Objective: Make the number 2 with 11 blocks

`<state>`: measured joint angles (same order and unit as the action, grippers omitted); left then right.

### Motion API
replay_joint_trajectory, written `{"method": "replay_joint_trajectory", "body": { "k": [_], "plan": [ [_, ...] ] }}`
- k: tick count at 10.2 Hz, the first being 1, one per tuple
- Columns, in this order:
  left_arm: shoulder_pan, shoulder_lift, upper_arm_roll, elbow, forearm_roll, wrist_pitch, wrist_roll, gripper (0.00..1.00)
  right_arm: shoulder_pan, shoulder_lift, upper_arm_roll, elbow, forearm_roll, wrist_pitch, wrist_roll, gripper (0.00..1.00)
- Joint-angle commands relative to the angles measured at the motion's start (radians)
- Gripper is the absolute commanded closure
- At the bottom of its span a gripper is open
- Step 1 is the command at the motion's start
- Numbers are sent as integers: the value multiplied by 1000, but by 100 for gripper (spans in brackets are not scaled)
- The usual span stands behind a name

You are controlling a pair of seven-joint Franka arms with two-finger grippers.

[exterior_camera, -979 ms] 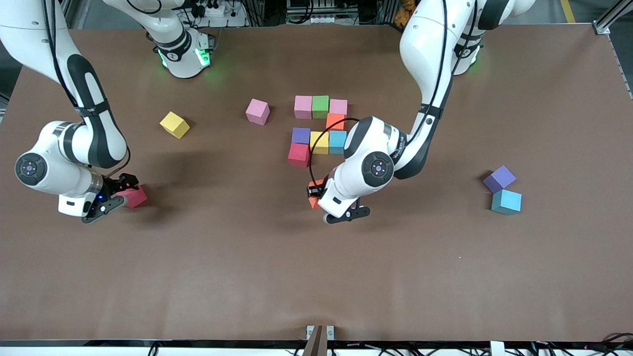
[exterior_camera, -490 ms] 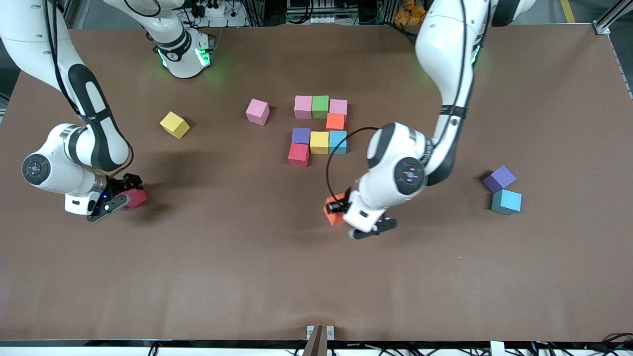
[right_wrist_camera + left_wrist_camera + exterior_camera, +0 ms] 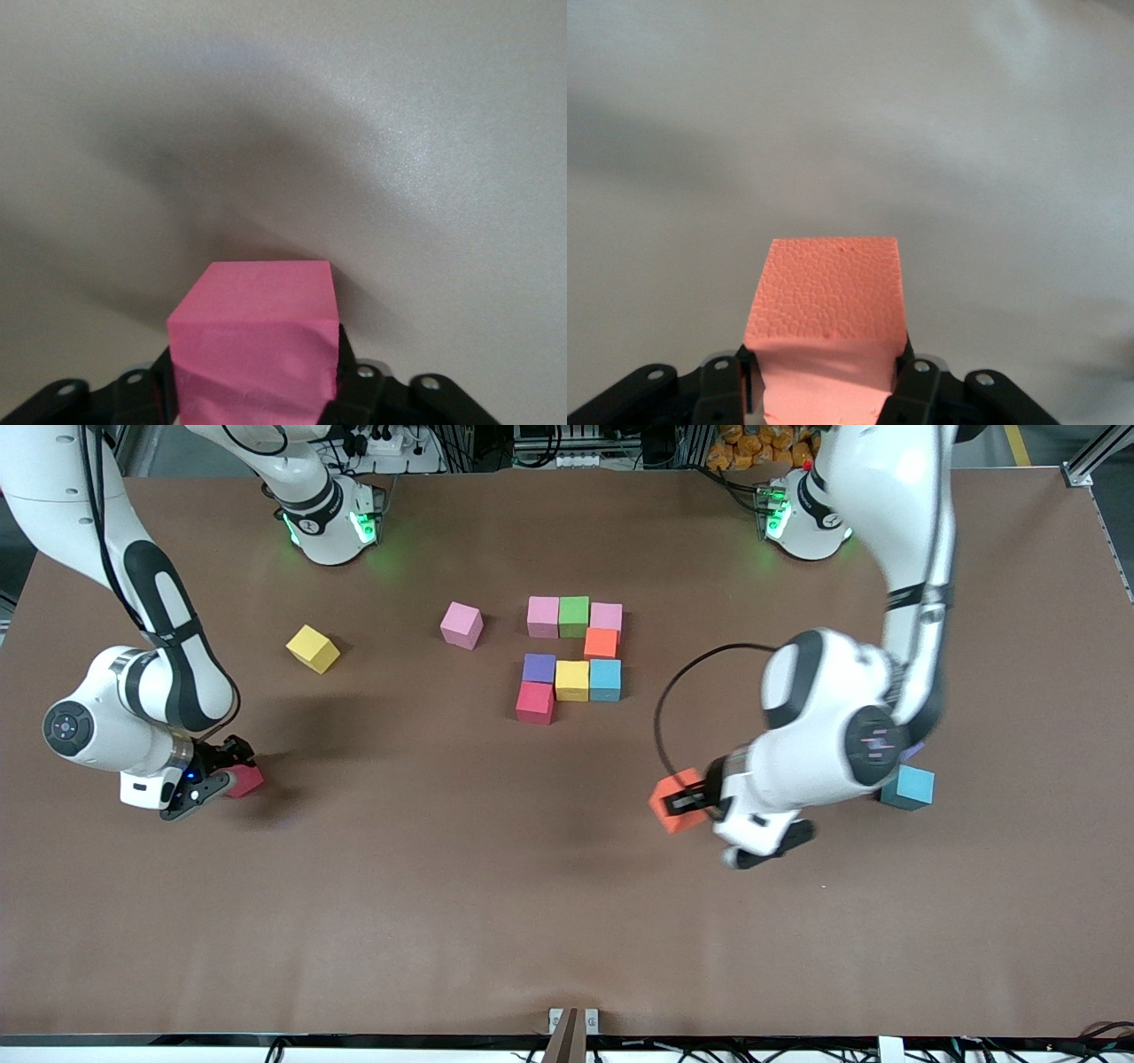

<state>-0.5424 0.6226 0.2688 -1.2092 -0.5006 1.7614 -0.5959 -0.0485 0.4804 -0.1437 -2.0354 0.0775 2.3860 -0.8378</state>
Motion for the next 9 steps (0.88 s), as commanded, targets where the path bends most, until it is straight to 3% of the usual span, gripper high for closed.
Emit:
{"method": "replay_joint_trajectory", "body": {
  "k": [1, 3, 5, 9],
  "plan": [
    [86, -98, -8, -35, 25, -135, 4, 93, 24, -22, 16, 30, 19, -65, -21, 72],
    [125, -104, -10, -35, 112, -194, 11, 93, 61, -42, 35, 64, 37, -94, -9, 73],
    [125, -75, -8, -53, 203, -197, 7, 93, 120, -54, 46, 78, 141, -96, 70, 73],
    [183, -54, -10, -58, 206, -195, 16, 92, 318, -77, 47, 74, 146, -90, 510, 73]
  ]
}}
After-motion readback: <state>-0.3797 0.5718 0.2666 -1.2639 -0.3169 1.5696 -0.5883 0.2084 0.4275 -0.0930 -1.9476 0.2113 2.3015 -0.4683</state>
